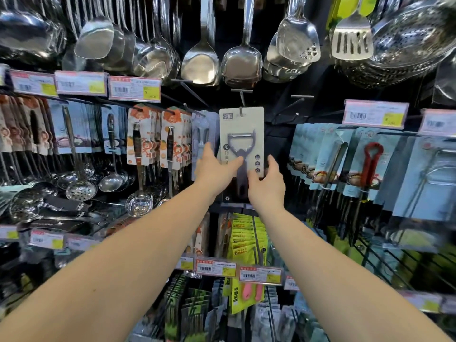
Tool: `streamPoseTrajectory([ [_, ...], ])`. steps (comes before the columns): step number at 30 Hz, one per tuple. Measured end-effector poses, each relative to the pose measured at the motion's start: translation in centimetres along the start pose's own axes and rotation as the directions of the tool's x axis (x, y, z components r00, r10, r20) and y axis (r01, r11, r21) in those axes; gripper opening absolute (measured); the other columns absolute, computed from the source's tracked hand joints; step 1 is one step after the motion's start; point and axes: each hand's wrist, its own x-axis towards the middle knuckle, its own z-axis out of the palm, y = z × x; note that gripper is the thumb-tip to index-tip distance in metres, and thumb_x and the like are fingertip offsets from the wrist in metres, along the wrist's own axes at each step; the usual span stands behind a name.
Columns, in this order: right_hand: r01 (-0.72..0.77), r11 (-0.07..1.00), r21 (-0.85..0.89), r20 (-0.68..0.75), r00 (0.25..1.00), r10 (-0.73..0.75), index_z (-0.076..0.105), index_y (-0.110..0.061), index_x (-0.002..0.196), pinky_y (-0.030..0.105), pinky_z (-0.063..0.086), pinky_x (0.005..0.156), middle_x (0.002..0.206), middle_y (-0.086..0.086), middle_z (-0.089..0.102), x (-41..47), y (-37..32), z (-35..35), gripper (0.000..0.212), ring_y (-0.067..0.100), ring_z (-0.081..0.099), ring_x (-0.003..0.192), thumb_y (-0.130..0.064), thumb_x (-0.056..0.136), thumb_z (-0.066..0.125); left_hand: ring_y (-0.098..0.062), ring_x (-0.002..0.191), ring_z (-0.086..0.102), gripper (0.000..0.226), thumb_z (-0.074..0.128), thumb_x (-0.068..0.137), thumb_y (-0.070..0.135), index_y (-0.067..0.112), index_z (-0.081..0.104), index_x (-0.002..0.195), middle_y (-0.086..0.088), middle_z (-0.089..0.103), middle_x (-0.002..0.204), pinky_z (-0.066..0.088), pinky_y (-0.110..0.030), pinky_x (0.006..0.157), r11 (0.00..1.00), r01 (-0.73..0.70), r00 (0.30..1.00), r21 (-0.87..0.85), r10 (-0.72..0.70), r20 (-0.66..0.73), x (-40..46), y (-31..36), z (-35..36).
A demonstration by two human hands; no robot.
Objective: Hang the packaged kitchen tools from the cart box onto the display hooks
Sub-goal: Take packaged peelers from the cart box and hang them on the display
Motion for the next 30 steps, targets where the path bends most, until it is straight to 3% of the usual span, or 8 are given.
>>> streamPoseTrajectory([
  [3, -0.071, 0.993, -0.089, -0.028, 0.997, 0.069, 0.028, -0.028, 0.151, 0.047, 0.037, 0.108, 0.148, 0.005, 0.044, -0.2, 2.7, -0.4, 0.061, 0.028, 0.040, 0.134, -0.036, 0.096, 0.053, -0.029, 0.138, 0.041, 0.093, 0.070, 0.078, 0.056, 0.021, 0.028, 0.153, -0.009, 0.040, 0.150, 0.038, -0.046, 0.112, 0.997, 0.062, 0.997, 0.036, -0.060, -0.057, -0.8, -3.1, 1.4],
  [8, -0.197, 0.973, -0.118, 0.004, 0.980, 0.199, 0.031, -0.024, 0.149, 0.045, 0.043, 0.103, 0.145, 0.006, 0.045, -2.6, 8.9, -3.0, 0.057, 0.026, 0.047, 0.129, -0.034, 0.098, 0.052, -0.030, 0.135, 0.042, 0.073, 0.068, 0.088, 0.046, 0.016, 0.039, 0.148, -0.013, 0.044, 0.146, 0.036, -0.040, 0.109, 0.979, 0.138, 0.990, 0.148, -0.136, -0.027, -3.5, -6.1, 5.9],
  [12, -0.225, 0.962, -0.152, -0.016, 0.974, 0.225, 0.033, -0.023, 0.148, 0.044, 0.047, 0.099, 0.145, 0.005, 0.045, -3.3, 11.9, -8.2, 0.052, 0.025, 0.048, 0.127, -0.032, 0.100, 0.049, -0.031, 0.136, 0.040, 0.066, 0.062, 0.093, 0.046, 0.018, 0.039, 0.147, -0.011, 0.043, 0.147, 0.035, -0.041, 0.108, 0.942, -0.038, 0.994, 0.334, 0.002, 0.107, -6.9, -4.1, 10.3],
  [15, -0.212, 0.953, -0.216, -0.041, 0.977, 0.208, 0.036, -0.023, 0.147, 0.043, 0.047, 0.100, 0.145, 0.005, 0.047, -3.5, 13.5, -13.7, 0.051, 0.025, 0.048, 0.128, -0.033, 0.099, 0.051, -0.032, 0.133, 0.042, 0.062, 0.058, 0.094, 0.050, 0.021, 0.040, 0.146, -0.010, 0.044, 0.145, 0.037, -0.042, 0.107, 0.834, -0.242, 0.961, 0.497, 0.134, 0.243, -9.9, -1.9, 14.3],
  [18, -0.203, 0.913, -0.355, -0.091, 0.979, 0.183, 0.040, -0.023, 0.145, 0.045, 0.048, 0.098, 0.141, 0.008, 0.050, -4.6, 15.9, -21.7, 0.051, 0.028, 0.051, 0.124, -0.038, 0.098, 0.051, -0.033, 0.129, 0.045, 0.062, 0.054, 0.094, 0.054, 0.022, 0.043, 0.146, -0.010, 0.048, 0.141, 0.040, -0.042, 0.103, 0.707, -0.404, 0.902, 0.580, 0.201, 0.383, -14.1, 1.0, 20.4],
  [23, -0.255, 0.730, -0.634, -0.187, 0.967, 0.176, 0.045, -0.022, 0.140, 0.040, 0.046, 0.092, 0.129, 0.010, 0.054, -8.3, 20.4, -39.8, 0.048, 0.031, 0.051, 0.118, -0.042, 0.097, 0.048, -0.032, 0.124, 0.048, 0.059, 0.047, 0.093, 0.060, 0.019, 0.050, 0.136, -0.011, 0.052, 0.134, 0.044, -0.044, 0.099, 0.549, -0.622, 0.761, 0.558, 0.256, 0.596, -24.9, 6.6, 32.7],
  [30, -0.448, 0.583, -0.677, -0.415, 0.888, 0.200, 0.050, -0.020, 0.136, 0.041, 0.046, 0.094, 0.126, 0.011, 0.055, -14.5, 25.4, -61.1, 0.048, 0.034, 0.050, 0.119, -0.042, 0.094, 0.053, -0.033, 0.124, 0.048, 0.054, 0.049, 0.093, 0.057, 0.020, 0.051, 0.133, -0.009, 0.053, 0.132, 0.041, -0.043, 0.100, 0.527, -0.794, 0.535, 0.305, 0.367, 0.761, -40.0, 15.1, 48.2],
])
